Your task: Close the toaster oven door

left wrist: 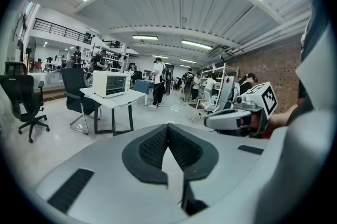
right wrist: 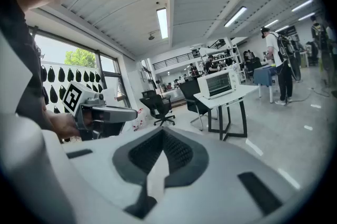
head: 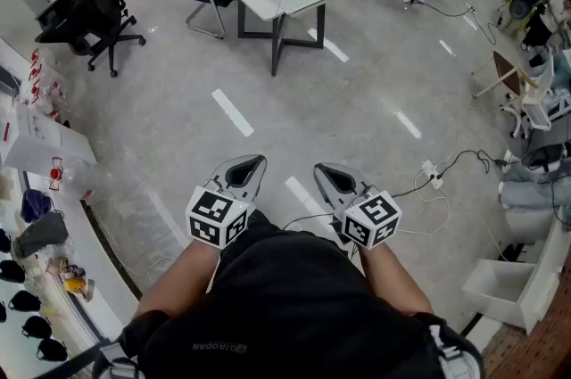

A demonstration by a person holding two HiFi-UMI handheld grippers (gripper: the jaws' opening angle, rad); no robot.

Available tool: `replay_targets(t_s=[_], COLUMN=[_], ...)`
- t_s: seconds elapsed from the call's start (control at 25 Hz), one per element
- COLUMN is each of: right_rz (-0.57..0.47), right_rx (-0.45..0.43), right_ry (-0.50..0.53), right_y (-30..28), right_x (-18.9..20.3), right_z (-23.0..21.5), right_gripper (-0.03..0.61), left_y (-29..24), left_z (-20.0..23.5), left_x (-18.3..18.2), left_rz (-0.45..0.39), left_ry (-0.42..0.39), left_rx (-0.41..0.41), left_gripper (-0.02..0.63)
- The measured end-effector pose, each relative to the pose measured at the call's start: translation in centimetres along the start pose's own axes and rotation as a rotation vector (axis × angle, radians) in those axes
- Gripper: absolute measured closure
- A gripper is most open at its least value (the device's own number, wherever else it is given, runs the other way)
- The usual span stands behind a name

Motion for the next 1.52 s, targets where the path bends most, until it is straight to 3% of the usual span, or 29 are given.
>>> replay_targets(t_s=[0.52, 0.88, 1.2, 1.36, 1.52], right_rz=[0.002, 0.001, -0.026, -0.039, -0.035], right_rx=[0.001, 0.025, 0.052, 0.074, 0.103], right_ry=[0.006, -0.033, 0.0, 0.002, -0.05], right_y=[-1.5, -6.6, -12.2, -14.7, -16.6], right_x=[-0.3, -2.1, -7.3, -7.4, -7.0], right_z=[0.2, 0.3, 0.4, 0.7, 0.9], right_gripper=[0.578, 0.577, 0.577, 0.577, 0.577], left_y=[-0.2, -1.3, -2.1, -2.4, -2.3], left_z=[1.3, 6.7, 12.9, 15.4, 16.5], left_x=[0.3, -0.4, -5.2, -4.9, -4.3], left_rz=[-0.002, 0.028, -0.033, -0.019, 0.011], left_ry=[0.004, -0.011, -0.03, -0.045, -0.042], left_rx=[0.01, 0.037, 0.062, 0.079, 0.147], left_gripper=[0.612, 0.612, 0.611, 0.611, 0.611])
Point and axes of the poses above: the fingertips, and each gripper's own axes: y backward along the fingers, z to its left, x out of its underside, the point moved 2 cm from there along y, backward along the fingers, and after that the axes turned 1 degree about -x, right-handed, at the moved point
